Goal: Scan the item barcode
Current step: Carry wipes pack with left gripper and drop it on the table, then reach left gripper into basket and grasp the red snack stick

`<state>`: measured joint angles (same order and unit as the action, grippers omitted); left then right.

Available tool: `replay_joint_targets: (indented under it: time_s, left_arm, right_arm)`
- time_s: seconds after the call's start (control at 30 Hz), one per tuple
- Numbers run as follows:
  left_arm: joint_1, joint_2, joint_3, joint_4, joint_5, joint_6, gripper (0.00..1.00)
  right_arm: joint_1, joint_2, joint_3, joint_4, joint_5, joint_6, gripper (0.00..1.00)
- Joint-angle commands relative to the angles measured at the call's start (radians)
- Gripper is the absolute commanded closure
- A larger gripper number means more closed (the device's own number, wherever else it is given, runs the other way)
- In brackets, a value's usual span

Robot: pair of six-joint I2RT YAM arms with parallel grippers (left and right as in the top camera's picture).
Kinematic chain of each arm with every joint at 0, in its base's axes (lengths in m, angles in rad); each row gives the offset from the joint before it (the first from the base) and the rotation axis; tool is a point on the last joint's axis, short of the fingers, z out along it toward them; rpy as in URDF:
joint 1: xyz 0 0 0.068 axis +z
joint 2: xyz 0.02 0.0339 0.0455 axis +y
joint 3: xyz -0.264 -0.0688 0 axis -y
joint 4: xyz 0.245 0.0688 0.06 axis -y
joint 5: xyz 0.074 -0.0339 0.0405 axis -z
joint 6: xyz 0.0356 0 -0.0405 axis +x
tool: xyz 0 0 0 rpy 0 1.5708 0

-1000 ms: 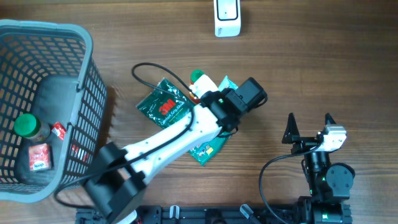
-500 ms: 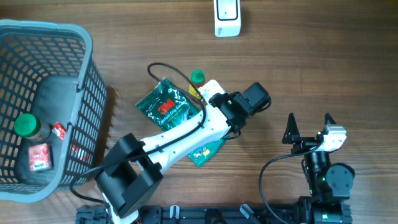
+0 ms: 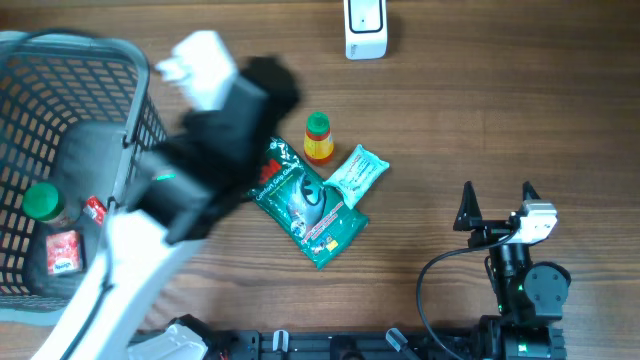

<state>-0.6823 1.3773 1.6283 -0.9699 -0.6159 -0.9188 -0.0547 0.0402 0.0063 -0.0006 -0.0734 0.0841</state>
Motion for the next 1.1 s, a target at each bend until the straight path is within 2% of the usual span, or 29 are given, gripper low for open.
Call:
replay_joint_targets:
  time_s: [0.0, 0.07, 0.13, 0.23, 0.33, 0.43, 0.6, 0.7, 0.73, 0.8, 0.87, 1.0, 1.07]
  left_arm:
    - [0.335, -0.161, 0.01, -0.179, -0.055, 0.023, 0.0]
    - [0.45, -0.183, 0.01, -0.262, -0.055, -0.016, 0.0]
    - [0.629, -0.19, 0.01, -0.367, -0.023, -0.039, 0.0]
    - [0.791, -0.175, 0.009, -0.406, 0.05, -0.037, 0.0]
    - [0.981, -0.145, 0.009, -0.402, 0.183, -0.028, 0.0]
    - [1.16, -0.071, 0.009, -0.404, 0.351, 0.083, 0.0]
    - [1.238, 0.109, 0.008, -0.484, 0.41, 0.207, 0.02]
    - [1.236, 0.264, 0.008, -0.531, 0.415, 0.216, 0.25]
    - [1.236, 0.315, 0.008, -0.547, 0.419, 0.216, 0.29]
    - [1.236, 0.404, 0.007, -0.578, 0.418, 0.216, 0.29]
    - [1.236, 0.465, -0.003, -0.583, 0.418, 0.215, 0.36]
    - [1.236, 0.499, -0.125, -0.484, 0.418, 0.208, 0.36]
    - [1.236, 0.499, -0.194, -0.427, 0.418, 0.208, 0.28]
  right_arm:
    - [0.004, -0.003, -0.001, 0.002, 0.006, -0.006, 0.0]
    - [0.004, -0.003, -0.001, 0.002, 0.006, -0.006, 0.01]
    - [0.004, -0.003, -0.001, 0.002, 0.006, -0.006, 0.0]
    - [0.004, -0.003, -0.001, 0.002, 0.006, -0.006, 0.0]
    - [0.004, -0.003, -0.001, 0.002, 0.006, -0.006, 0.0]
    - [0.004, -0.003, -0.001, 0.002, 0.006, -0.006, 0.0]
    - [0.004, -0.003, -0.001, 0.002, 0.006, -0.006, 0.0]
    - [0.004, -0.003, -0.001, 0.002, 0.006, -0.006, 0.0]
    - [0.004, -0.003, -0.001, 0.002, 0.006, -0.006, 0.0]
    - [0.004, -0.003, -0.001, 0.002, 0.006, -0.006, 0.0]
    - [0.004, -0.003, -0.001, 0.002, 0.006, -0.006, 0.0]
    - [0.004, -0.003, -0.001, 0.002, 0.006, -0.006, 0.0]
    - [0.004, -0.003, -0.001, 0.002, 0.006, -0.006, 0.0]
